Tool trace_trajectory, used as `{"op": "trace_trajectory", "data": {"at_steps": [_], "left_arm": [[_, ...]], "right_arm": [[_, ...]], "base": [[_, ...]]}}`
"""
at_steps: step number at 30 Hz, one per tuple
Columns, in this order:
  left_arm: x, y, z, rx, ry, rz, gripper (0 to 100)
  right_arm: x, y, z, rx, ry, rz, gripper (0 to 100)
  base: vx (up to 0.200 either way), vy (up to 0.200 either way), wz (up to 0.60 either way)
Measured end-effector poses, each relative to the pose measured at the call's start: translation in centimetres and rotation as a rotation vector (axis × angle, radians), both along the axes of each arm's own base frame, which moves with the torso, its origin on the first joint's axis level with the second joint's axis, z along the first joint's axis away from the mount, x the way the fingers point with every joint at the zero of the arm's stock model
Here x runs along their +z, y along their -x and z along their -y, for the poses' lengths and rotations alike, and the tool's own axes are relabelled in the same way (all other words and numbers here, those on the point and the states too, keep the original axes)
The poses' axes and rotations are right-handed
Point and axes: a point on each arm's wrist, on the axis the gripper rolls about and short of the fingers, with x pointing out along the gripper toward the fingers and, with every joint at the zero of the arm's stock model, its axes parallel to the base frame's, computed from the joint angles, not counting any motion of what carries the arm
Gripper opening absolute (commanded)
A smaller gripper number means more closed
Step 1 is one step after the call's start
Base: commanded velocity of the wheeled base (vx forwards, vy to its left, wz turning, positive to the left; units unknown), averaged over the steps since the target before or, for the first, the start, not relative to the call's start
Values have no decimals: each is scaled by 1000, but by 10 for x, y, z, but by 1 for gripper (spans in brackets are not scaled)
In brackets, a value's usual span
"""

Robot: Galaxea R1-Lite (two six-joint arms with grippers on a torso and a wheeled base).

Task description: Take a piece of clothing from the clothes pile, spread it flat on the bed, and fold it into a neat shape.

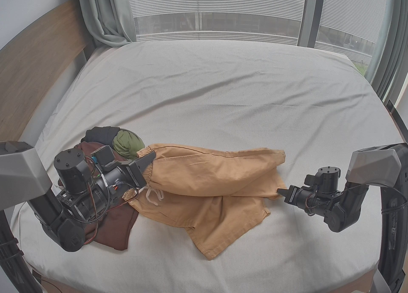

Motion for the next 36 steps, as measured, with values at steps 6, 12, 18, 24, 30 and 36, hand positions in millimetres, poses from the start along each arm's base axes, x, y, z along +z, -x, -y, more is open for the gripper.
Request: {"op": "trace_trajectory", "data": {"at_steps": [6, 12, 18, 24, 30, 36], "left_arm": [[0, -2, -2, 9, 1, 3, 0], [1, -7, -7, 36, 4, 11, 0], [1, -15, -11, 83, 6, 20, 0], [-1, -19, -12, 101, 6, 23, 0], [-2, -20, -12, 106, 5, 21, 0], [-1, -20, -13, 107, 5, 22, 0]], "right_arm": [[9, 11, -9, 29, -20, -1, 0], [25, 42, -26, 133, -4, -18, 0], [28, 80, -41, 268, 68, -52, 0], [15, 94, -41, 337, 132, -91, 0], [0, 98, -38, 363, 172, -129, 0], [-3, 97, -34, 359, 183, -120, 100]], "base": [[0, 0, 0], [0, 0, 0], [0, 0, 0], [0, 0, 0], [0, 0, 0], [0, 0, 0]]}}
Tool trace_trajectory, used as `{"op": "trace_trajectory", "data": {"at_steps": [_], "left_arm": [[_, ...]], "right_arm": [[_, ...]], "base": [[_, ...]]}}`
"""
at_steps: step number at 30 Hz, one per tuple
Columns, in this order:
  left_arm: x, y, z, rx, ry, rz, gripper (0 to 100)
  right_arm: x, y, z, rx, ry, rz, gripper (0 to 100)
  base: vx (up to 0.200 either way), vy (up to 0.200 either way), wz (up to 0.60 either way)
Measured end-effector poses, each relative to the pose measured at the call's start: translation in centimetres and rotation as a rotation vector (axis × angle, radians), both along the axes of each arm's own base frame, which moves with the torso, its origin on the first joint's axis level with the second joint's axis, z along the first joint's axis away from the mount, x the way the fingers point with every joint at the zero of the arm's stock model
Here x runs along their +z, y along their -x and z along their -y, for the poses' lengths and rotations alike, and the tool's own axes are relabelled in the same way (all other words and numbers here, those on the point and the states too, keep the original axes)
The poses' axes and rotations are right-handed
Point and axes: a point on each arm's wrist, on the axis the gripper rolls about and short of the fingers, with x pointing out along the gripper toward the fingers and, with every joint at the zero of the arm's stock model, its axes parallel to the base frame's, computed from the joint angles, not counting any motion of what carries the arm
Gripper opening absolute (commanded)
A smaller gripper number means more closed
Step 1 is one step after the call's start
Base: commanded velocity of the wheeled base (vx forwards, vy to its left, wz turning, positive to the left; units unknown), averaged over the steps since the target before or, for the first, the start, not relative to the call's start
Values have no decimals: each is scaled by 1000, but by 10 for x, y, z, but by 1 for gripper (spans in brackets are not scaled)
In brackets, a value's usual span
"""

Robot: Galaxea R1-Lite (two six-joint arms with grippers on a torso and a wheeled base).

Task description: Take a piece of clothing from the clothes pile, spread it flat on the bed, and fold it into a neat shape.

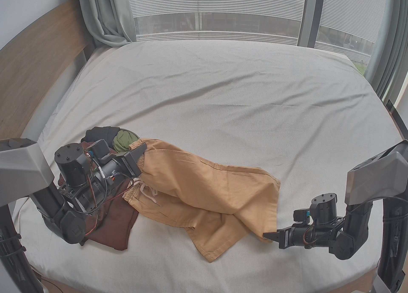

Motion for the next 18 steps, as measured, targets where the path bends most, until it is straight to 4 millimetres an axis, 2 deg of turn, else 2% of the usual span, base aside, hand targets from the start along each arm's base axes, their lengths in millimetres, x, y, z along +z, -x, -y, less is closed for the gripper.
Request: {"op": "trace_trajectory", "data": {"at_steps": [4, 11, 15, 18], "left_arm": [[0, 0, 0, 0, 0, -1, 0], [0, 1, 1, -3, -1, -1, 0], [0, 1, 1, -5, -1, -1, 0], [0, 1, 2, -7, -2, -1, 0]], "right_arm": [[9, -12, 17, -58, -34, 55, 100], [38, -46, 51, -171, -134, 190, 100], [48, -65, 54, -222, -211, 228, 100], [47, -80, 55, -241, -240, 240, 100]], "base": [[0, 0, 0], [0, 0, 0], [0, 0, 0], [0, 0, 0]]}}
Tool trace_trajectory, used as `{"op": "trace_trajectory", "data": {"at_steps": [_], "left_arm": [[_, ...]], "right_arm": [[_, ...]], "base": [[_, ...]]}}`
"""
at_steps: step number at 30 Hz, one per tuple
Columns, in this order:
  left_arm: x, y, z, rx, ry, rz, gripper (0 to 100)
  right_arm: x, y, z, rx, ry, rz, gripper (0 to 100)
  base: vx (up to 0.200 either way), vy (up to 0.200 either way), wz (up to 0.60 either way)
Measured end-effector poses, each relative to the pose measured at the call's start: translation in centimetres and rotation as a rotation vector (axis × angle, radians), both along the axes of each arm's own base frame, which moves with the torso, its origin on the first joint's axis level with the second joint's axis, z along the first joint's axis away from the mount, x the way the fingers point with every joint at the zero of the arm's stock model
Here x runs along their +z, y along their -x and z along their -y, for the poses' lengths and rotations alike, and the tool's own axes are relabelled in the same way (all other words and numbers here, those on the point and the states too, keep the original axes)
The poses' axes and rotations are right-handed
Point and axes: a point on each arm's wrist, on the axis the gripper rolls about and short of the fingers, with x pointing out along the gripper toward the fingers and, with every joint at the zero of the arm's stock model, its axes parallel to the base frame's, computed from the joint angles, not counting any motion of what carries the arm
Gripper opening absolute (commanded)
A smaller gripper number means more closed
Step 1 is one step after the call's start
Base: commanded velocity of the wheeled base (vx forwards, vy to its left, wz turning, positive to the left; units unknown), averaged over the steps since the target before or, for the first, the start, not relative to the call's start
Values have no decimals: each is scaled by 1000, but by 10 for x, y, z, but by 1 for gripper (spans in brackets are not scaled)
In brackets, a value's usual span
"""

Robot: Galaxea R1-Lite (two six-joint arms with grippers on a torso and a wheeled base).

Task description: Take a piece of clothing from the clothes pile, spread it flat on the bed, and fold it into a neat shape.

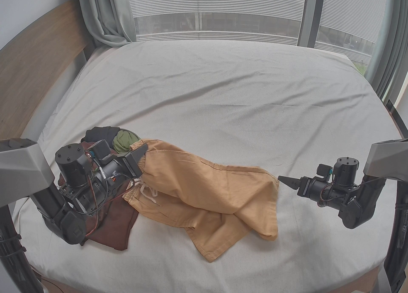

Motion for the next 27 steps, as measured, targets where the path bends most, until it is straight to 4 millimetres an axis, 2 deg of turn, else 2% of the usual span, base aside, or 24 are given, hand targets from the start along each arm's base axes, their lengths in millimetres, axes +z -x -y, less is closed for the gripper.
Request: {"op": "trace_trajectory", "data": {"at_steps": [5, 9, 20, 27], "left_arm": [[0, 0, 0, -1, 1, 1, 0], [2, 0, 0, 0, 2, 7, 0], [3, -1, -1, 2, 3, 11, 0], [3, -1, -1, 2, 4, 13, 0]], "right_arm": [[-16, -19, -1, -21, -35, -27, 100], [-26, -26, -6, -33, -86, -62, 100], [-40, -41, -23, -41, -206, -122, 100], [-44, -46, -29, -38, -272, -94, 100]], "base": [[0, 0, 0], [0, 0, 0], [0, 0, 0], [0, 0, 0]]}}
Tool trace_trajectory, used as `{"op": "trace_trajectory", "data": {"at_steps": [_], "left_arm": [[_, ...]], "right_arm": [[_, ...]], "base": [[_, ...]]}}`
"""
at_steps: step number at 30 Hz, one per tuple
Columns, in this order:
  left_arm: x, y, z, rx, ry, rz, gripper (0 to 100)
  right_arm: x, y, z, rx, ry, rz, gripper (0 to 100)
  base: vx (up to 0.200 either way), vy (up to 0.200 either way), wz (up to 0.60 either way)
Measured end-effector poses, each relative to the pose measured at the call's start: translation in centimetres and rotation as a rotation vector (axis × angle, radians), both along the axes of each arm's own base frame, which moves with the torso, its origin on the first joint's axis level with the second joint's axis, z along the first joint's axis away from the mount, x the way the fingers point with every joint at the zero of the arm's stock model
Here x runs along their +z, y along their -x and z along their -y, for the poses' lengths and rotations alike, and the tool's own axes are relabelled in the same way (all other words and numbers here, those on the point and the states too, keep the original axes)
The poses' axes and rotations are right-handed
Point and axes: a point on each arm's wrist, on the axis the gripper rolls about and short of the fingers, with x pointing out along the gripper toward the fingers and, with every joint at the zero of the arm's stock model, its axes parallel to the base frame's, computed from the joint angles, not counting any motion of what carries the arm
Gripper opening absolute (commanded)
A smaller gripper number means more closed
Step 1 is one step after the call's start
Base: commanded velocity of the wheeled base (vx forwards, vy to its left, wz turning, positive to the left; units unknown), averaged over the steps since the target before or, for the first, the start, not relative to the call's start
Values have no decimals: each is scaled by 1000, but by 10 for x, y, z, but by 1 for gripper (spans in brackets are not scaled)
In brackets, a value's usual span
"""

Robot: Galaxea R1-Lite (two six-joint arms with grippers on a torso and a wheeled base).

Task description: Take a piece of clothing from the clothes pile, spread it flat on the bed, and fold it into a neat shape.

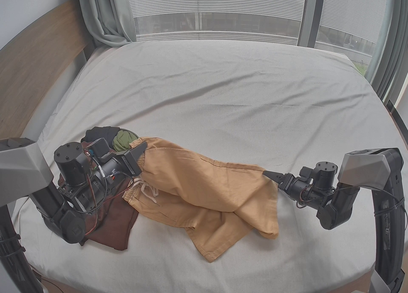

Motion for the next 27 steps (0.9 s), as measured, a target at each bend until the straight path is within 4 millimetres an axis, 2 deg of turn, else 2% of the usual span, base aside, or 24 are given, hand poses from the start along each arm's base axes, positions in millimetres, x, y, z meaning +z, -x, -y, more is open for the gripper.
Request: {"op": "trace_trajectory", "data": {"at_steps": [7, 17, 27], "left_arm": [[-1, -1, -1, 3, -1, -2, 0], [-3, -1, -1, 4, -3, -8, 0], [-6, -2, 0, 3, -8, -16, 0]], "right_arm": [[1, 7, -5, 16, -26, 10, 100], [25, 21, -3, 76, -55, 45, 100], [39, 21, 4, 79, -107, 48, 100]], "base": [[0, 0, 0], [0, 0, 0], [0, 0, 0]]}}
